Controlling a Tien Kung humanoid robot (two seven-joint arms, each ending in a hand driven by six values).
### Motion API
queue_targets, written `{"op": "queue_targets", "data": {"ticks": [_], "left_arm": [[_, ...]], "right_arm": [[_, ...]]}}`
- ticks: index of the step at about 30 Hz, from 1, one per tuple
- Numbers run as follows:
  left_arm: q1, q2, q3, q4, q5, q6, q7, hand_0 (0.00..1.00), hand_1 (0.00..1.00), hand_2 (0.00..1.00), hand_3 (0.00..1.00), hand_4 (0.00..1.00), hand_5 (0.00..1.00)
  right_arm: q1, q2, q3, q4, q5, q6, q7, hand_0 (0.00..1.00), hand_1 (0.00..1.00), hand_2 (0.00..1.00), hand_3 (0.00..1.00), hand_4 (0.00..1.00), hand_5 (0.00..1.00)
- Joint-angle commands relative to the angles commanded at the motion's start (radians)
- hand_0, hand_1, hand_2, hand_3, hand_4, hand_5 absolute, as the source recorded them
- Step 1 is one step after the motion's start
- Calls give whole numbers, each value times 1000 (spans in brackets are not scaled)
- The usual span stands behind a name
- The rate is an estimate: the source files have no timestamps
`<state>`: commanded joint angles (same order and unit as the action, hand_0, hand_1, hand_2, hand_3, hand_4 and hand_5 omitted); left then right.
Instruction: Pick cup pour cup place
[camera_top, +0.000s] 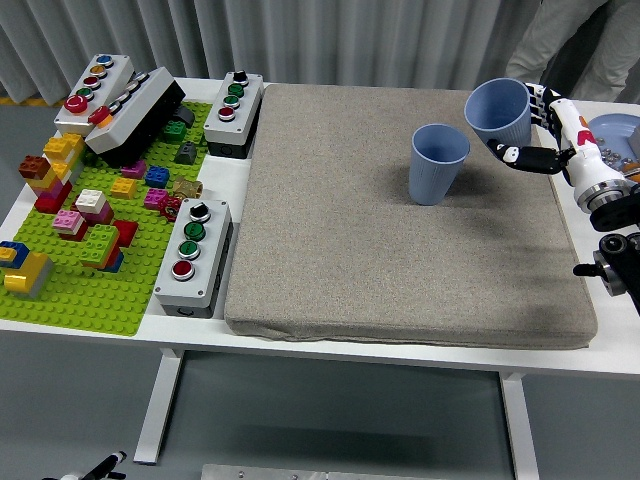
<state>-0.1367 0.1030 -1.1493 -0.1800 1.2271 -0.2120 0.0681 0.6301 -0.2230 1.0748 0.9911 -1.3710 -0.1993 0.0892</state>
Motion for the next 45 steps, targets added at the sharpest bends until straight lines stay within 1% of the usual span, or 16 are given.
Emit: {"op": "queue_targets", "data": {"ticks": [2,11,13,25,34,45], "left_arm": [[0,0,0,0,0,0,0,831,816,882,816,626,985],[2,0,-1,0,2,0,1,830,815,882,816,627,986],[3,0,-2,0,3,0,1,830,815,882,816,627,986],[2,1,-2,0,3,0,1,829,814,881,816,629,988],[1,1,-5,0,5,0,1,828,814,880,815,629,988],[-2,2,-7,0,8,0,1,829,814,880,815,630,989]], "right_arm": [[3,-2,-5,5,-51,-8,-9,821,707,594,660,666,70],[11,-2,-14,9,-160,-20,-25,822,707,593,660,665,70],[14,-3,-19,11,-210,-24,-35,822,707,593,660,665,70],[26,-4,-30,23,-300,-33,-53,828,711,594,662,664,70],[26,-1,-36,49,-408,-43,-72,825,710,594,659,662,70],[32,-2,-54,63,-478,-51,-85,825,711,591,658,660,70]]}}
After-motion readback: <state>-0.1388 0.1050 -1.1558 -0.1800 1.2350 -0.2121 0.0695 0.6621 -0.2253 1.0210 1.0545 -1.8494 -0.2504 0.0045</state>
